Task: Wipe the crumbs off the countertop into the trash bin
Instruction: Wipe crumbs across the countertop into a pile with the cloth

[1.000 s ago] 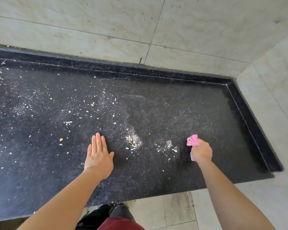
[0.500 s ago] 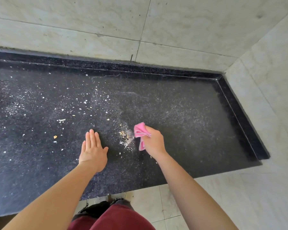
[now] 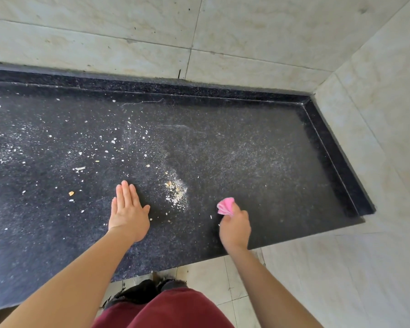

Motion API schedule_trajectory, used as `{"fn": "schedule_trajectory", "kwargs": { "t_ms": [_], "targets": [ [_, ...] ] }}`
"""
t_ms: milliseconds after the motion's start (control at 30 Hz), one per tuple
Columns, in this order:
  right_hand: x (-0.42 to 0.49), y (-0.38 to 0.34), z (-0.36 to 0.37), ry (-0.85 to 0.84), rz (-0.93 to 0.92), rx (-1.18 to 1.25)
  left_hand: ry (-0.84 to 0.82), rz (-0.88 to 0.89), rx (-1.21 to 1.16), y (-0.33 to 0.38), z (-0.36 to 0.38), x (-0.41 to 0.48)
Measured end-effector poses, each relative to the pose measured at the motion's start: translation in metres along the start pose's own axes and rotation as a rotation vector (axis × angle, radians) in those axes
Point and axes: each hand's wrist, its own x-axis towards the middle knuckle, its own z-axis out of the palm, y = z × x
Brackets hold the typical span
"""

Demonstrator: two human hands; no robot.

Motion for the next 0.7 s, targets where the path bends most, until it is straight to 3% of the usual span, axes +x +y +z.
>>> {"fn": "schedule_trajectory", "kwargs": {
  "t_ms": [200,333,500,600,700],
  "targets": [
    [-0.031,-0.074,0.030,-0.358,-0.180,0.286,0.028,0.009,-0.001,-0.003,0.003,0.002],
    [0.005,-0.064,-0.004,-0.193,-0.126,0.446,0.049,0.006,0.004,-0.004,0.006,0.002],
    [0.103,0.010,-0.065,0.082,0.158,0.223,0.070,0.014,0.003,-0.005,0.009,0.003],
    [0.146,0.054,-0.088,0.108,0.270,0.052,0.083,0.003,0.006,-0.005,0.013,0.005],
    [0.159,0.059,-0.086,0.082,0.317,0.047,0.088,0.005,0.010,-0.005,0.013,0.005]
  ]
}}
